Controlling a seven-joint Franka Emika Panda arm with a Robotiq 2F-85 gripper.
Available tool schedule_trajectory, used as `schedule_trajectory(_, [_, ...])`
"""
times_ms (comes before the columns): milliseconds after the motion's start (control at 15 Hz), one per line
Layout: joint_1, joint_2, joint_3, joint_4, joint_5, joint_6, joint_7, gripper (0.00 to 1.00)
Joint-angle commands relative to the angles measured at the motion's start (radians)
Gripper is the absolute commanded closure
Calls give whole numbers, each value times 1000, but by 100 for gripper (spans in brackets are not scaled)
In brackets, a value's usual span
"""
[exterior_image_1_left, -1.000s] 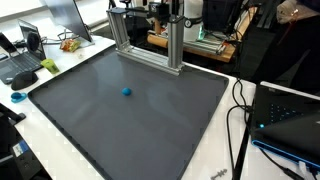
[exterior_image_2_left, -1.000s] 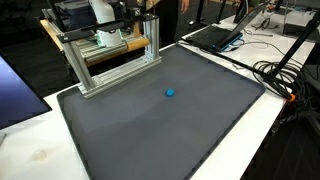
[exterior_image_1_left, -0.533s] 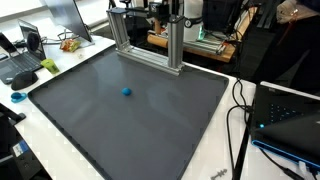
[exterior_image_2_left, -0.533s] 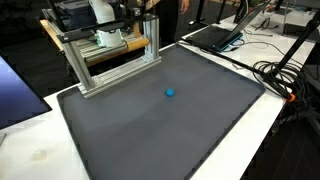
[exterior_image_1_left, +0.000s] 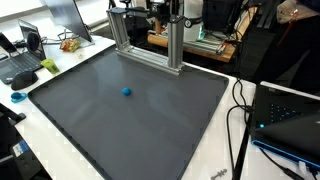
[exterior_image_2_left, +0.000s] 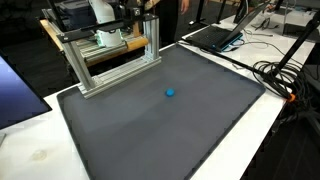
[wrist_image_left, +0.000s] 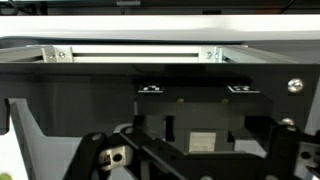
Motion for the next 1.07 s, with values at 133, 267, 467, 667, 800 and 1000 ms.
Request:
schedule_trajectory(133, [9,-9,-5,-3,17,-22,-11,0])
schedule_trajectory(267, [8,-10,-4,-3,14,-19,-9,0])
schedule_trajectory(467, [8,-14,-5,-9,11,-5,-11,0])
schedule_trajectory(667, [6,-15,-6,-17,10,9,-11,0])
schedule_trajectory(800, [6,-16,-7,-23,9,19,-11,0])
schedule_trajectory(1000, [3,-10,-7,-28,6,30,-10,5])
